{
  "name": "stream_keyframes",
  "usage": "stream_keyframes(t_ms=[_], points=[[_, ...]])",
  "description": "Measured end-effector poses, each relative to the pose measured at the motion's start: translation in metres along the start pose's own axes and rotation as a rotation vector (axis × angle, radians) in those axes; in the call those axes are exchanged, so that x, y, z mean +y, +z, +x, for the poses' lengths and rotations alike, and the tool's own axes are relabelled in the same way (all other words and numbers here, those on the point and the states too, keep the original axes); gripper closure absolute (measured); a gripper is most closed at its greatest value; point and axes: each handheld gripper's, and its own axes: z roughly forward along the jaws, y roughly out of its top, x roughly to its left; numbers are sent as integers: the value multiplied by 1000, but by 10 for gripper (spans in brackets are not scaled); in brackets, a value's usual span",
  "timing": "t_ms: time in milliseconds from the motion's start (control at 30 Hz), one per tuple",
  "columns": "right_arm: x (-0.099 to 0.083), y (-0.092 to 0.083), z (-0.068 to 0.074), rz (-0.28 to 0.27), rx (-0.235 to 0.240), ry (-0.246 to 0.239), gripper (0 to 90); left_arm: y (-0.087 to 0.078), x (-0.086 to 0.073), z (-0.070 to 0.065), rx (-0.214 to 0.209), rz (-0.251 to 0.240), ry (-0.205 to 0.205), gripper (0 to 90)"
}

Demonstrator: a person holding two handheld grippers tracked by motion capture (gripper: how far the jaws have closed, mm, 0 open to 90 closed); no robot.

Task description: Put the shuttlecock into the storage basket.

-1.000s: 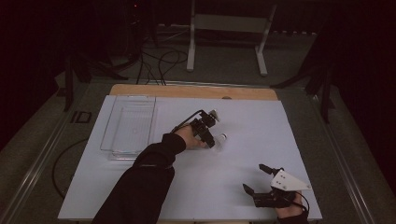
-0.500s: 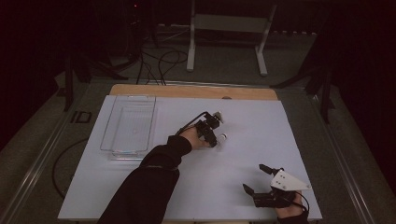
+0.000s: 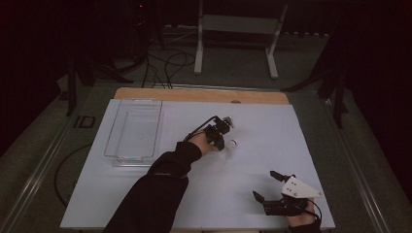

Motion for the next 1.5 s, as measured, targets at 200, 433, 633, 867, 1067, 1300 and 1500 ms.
stream_keyframes(t_ms=[200, 433, 633, 867, 1067, 1300, 1500], points=[[0, 0, 0, 3, 0, 0, 97, -9, -1, 0, -9, 0, 19, 900], [0, 0, 0, 3, -2, -1, 97, -17, -5, 0, -24, 11, 38, 900], [0, 0, 0, 4, -2, -1, 97, -24, -9, -3, -36, 27, 65, 900], [0, 1, 0, 5, -3, 0, 97, -32, -13, -9, -47, 42, 97, 900], [0, 1, 0, 6, -4, 0, 97, -40, -18, -12, -50, 42, 127, 900], [0, 1, 0, 8, -7, -1, 97, -46, -26, -15, -63, 51, 152, 900], [0, 2, 1, 9, -5, -3, 97, -54, -35, -15, -77, 69, 183, 900]])
